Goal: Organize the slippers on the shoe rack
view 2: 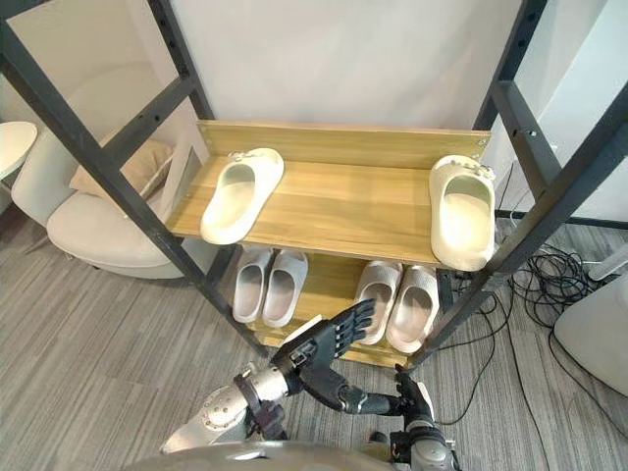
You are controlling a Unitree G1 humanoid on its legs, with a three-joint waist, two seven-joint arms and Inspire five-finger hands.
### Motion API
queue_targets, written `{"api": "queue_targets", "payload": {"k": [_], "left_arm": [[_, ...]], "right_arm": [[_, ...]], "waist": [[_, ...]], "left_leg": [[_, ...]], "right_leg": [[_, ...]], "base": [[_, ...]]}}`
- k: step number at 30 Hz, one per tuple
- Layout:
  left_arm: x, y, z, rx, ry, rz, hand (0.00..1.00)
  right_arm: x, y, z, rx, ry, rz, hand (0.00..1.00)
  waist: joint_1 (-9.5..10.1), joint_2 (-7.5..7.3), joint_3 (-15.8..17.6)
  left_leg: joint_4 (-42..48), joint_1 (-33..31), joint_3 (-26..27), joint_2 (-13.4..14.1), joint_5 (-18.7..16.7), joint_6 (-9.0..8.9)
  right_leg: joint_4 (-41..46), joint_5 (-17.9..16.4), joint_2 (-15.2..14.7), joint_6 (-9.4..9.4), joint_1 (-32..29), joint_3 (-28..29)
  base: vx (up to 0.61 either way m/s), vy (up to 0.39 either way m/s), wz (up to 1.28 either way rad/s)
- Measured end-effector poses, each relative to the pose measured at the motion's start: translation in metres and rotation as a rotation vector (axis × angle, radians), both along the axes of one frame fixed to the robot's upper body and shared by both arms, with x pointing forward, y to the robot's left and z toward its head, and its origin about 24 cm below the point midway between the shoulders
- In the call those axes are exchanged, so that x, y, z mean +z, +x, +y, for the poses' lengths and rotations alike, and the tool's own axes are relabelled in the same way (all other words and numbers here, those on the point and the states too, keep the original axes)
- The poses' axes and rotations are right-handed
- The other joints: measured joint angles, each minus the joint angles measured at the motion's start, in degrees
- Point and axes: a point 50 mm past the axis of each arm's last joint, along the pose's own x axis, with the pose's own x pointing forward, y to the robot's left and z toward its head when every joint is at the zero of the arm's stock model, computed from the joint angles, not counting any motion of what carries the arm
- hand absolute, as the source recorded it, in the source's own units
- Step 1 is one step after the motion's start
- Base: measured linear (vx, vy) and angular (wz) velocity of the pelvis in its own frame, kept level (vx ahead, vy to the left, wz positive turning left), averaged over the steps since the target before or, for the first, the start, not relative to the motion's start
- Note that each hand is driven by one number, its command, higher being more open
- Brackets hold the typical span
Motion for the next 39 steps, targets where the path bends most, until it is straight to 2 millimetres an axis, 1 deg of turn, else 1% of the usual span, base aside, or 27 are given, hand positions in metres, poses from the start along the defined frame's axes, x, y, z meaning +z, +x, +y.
{"api": "queue_targets", "payload": {"k": [1, 4, 7, 9, 15, 18, 19, 23, 25, 26, 27, 28, 29, 32, 33, 36, 37, 38, 39], "left_arm": [[0.009, 0.002, -0.002, 0.0, -0.042, -0.017, 1.0], [0.025, 0.008, -0.004, 0.01, -0.109, -0.047, 1.0], [0.033, 0.011, -0.005, 0.02, -0.14, -0.065, 1.0], [0.035, 0.012, -0.006, 0.025, -0.146, -0.071, 1.0], [0.08, 0.019, -0.012, 0.085, -0.307, -0.193, 1.0], [0.097, 0.023, -0.01, 0.12, -0.361, -0.252, 1.0], [0.105, 0.027, -0.008, 0.149, -0.38, -0.289, 1.0], [0.123, 0.039, -0.005, 0.238, -0.392, -0.394, 1.0], [0.137, 0.049, 0.001, 0.316, -0.358, -0.504, 1.0], [0.14, 0.052, 0.002, 0.335, -0.345, -0.535, 1.0], [0.148, 0.058, 0.007, 0.38, -0.32, -0.603, 1.0], [0.151, 0.06, 0.008, 0.39, -0.318, -0.618, 1.0], [0.157, 0.064, 0.013, 0.434, -0.297, -0.677, 1.0], [0.168, 0.071, 0.022, 0.521, -0.256, -0.78, 1.0], [0.172, 0.079, 0.03, 0.573, -0.214, -0.843, 1.0], [0.173, 0.095, 0.044, 0.658, -0.1, -0.912, 1.0], [0.173, 0.102, 0.053, 0.706, -0.033, -0.942, 1.0], [0.172, 0.103, 0.056, 0.719, -0.016, -0.951, 1.0], [0.172, 0.107, 0.063, 0.751, 0.035, -0.978, 1.0]], "right_arm": [[0.0, -0.001, 0.0, -0.001, 0.001, 0.003, 1.0], [-0.002, -0.003, 0.001, -0.011, 0.014, 0.016, 1.0], [-0.003, -0.004, 0.001, -0.024, 0.026, 0.018, 1.0], [-0.003, -0.005, 0.001, -0.025, 0.026, 0.022, 1.0], [-0.006, -0.012, 0.001, -0.031, 0.028, 0.046, 1.0], [-0.007, -0.013, 0.002, -0.033, 0.024, 0.054, 1.0], [-0.009, -0.013, 0.002, -0.027, 0.022, 0.065, 1.0], [-0.01, -0.014, 0.002, -0.026, 0.012, 0.076, 1.0], [-0.01, -0.014, 0.002, -0.03, 0.006, 0.078, 1.0], [-0.01, -0.015, 0.002, -0.031, 0.005, 0.079, 1.0], [-0.01, -0.015, 0.001, -0.031, 0.003, 0.08, 1.0], [-0.01, -0.015, 0.001, -0.031, 0.003, 0.08, 1.0], [-0.01, -0.015, 0.001, -0.031, 0.001, 0.081, 1.0], [-0.011, -0.016, 0.0, -0.033, -0.002, 0.085, 1.0], [-0.011, -0.016, 0.0, -0.034, -0.004, 0.088, 1.0], [-0.011, -0.016, 0.0, -0.037, -0.008, 0.088, 1.0], [-0.011, -0.016, 0.0, -0.037, -0.008, 0.088, 1.0], [-0.011, -0.016, 0.0, -0.037, -0.008, 0.088, 1.0], [-0.011, -0.017, 0.0, -0.038, -0.008, 0.09, 1.0]], "waist": [[-0.06, -0.23, -0.2], [-0.06, -0.37, -0.9], [-0.04, -0.55, -1.3], [-0.03, -0.68, -1.4], [0.21, -1.78, -2.2], [0.35, -2.01, -2.4], [0.41, -2.17, -2.6], [0.68, -2.22, -2.9], [0.68, -2.2, -3.0], [0.67, -2.2, -3.0], [0.64, -2.21, -3.0], [0.64, -2.21, -3.0], [0.61, -2.21, -3.0], [0.59, -2.25, -3.0], [0.62, -2.27, -3.0], [0.45, -2.34, -2.9], [0.32, -2.51, -2.8], [0.29, -2.57, -2.8], [0.24, -2.77, -2.8]], "left_leg": [[0.0, 0.0, 0.0, 0.0, 0.0, 0.0], [0.0, 0.0, 0.0, 0.0, 0.0, 0.0], [0.0, 0.0, 0.0, 0.0, 0.0, 0.0], [0.0, 0.0, 0.1, 0.0, 0.0, -0.03], [0.0, 0.1, 0.2, 0.1, -0.1, 0.0], [0.0, 0.2, 0.2, 0.1, -0.1, 0.01], [0.0, 0.4, 0.2, 0.1, -0.1, 0.01], [0.0, 0.4, 0.2, 0.1, -0.1, 0.03], [0.0, 0.4, 0.1, 0.1, -0.1, 0.05], [0.0, 0.4, 0.1, 0.1, -0.1, 0.06], [0.0, 0.4, 0.1, 0.0, -0.1, 0.07], [0.0, 0.4, 0.1, 0.0, -0.1, 0.08], [0.0, 0.4, 0.0, 0.0, -0.1, 0.08], [0.0, 0.5, 0.0, 0.0, -0.1, 0.08], [0.0, 0.5, 0.0, 0.0, -0.1, 0.07], [0.0, 0.8, 0.0, 0.0, -0.1, 0.07], [0.0, 0.8, 0.0, 0.0, -0.1, 0.07], [0.0, 0.8, 0.0, 0.0, -0.1, 0.07], [0.0, 0.7, 0.0, 0.0, -0.1, 0.07]], "right_leg": [[0.0, 0.0, 0.0, 0.0, 0.0, 0.0], [0.0, 0.0, 0.0, 0.0, 0.0, 0.0], [0.0, 0.0, 0.0, -0.01, 0.0, 0.0], [0.1, 0.0, 0.0, 0.01, 0.0, 0.1], [0.4, 0.0, -0.1, 0.2, 0.0, 0.4], [0.5, 0.0, -0.1, 0.19, 0.1, 0.4], [0.5, 0.0, -0.1, 0.18, 0.3, 0.4], [0.6, 0.0, -0.1, 0.15, 0.3, 0.3], [0.6, 0.0, -0.1, 0.15, 0.4, 0.3], [0.6, 0.0, -0.1, 0.15, 0.4, 0.3], [0.6, 0.0, -0.1, 0.15, 0.4, 0.3], [0.6, 0.0, -0.1, 0.16, 0.4, 0.3], [0.6, 0.0, -0.1, 0.15, 0.4, 0.3], [0.6, 0.0, -0.1, 0.14, 0.4, 0.2], [0.6, 0.0, -0.1, 0.13, 0.5, 0.2], [0.6, -0.1, -0.1, 0.1, 0.7, 0.2], [0.6, -0.1, -0.1, 0.03, 0.6, 0.2], [0.5, -0.1, -0.1, -0.02, 0.6, 0.3], [0.5, -0.1, -0.1, -0.03, 0.4, 0.3]], "base": [[0.0, 0.0, 0.0], [0.0, 0.0, 0.0], [0.0, 0.0, 0.0], [0.0, 0.0, 0.0], [0.0, 0.0, 0.0], [0.0, 0.0, 0.0], [0.0, 0.0, 0.0], [0.0, 0.0, 0.0], [0.0, 0.0, 0.0], [0.0, 0.0, 0.0], [0.0, 0.0, 0.0], [0.0, 0.0, 0.0], [0.0, 0.0, 0.0], [0.0, 0.0, 0.0], [0.0, 0.0, 0.0], [0.0, 0.0, 0.0], [0.0, 0.0, 0.0], [0.0, 0.0, 0.0], [0.0, 0.0, 0.0]]}}
